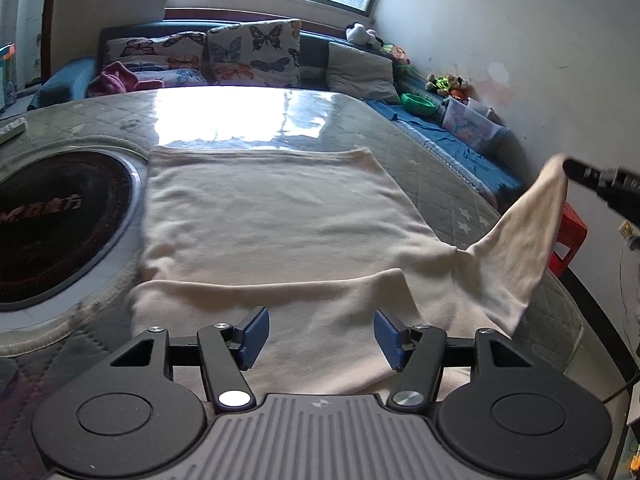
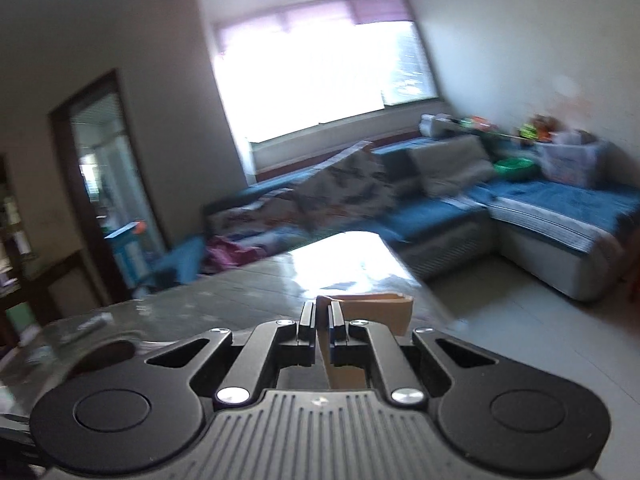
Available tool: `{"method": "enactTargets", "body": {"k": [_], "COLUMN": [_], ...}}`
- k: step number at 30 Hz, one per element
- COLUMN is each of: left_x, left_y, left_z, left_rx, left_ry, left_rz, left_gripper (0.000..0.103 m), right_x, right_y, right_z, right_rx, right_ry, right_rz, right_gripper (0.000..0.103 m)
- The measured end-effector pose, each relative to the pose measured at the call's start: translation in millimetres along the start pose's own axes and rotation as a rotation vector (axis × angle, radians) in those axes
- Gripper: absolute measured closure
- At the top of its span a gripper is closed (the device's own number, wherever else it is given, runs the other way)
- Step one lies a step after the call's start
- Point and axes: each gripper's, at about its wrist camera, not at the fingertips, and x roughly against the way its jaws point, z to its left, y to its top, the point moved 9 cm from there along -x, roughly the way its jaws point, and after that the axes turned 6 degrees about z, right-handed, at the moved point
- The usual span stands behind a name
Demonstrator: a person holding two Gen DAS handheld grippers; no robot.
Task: Fold clothes
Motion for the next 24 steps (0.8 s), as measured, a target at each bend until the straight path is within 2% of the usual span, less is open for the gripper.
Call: {"method": "enactTargets", "body": {"k": [5, 9, 13, 18, 23, 24], "left_x": [19, 35, 49, 60, 64, 64], "left_y": [-3, -7, -15, -23, -26, -26], "left_z": [27, 55, 84, 111, 119, 118], "left_rx": [0.051, 0.11, 0.177, 0.24, 0.261, 0.26], "left_ry": [0.031, 0.063, 0.099, 0.13, 0.134, 0.132], "left_rz": [-0.036, -0.069, -0.092, -0.105, -0.114, -0.116], "left_gripper": [0.039, 0.039, 0.038, 0.038, 0.038, 0.038], "right_x": [-11, -29, -47, -64, -65, -63], "right_y": [8, 1, -27, -85, -120, -125], "right_z": [73, 130, 181, 242, 268, 271], "right_rx": [0.091, 0.162, 0.233, 0.351, 0.404, 0.412], "right_ry": [0.156, 0.271, 0.363, 0.451, 0.502, 0.508], "right_rz": [0.012, 0.057, 0.139, 0.266, 0.351, 0.36], "right_gripper": [0.098, 0.098, 0.098, 0.098, 0.09, 0.085]}}
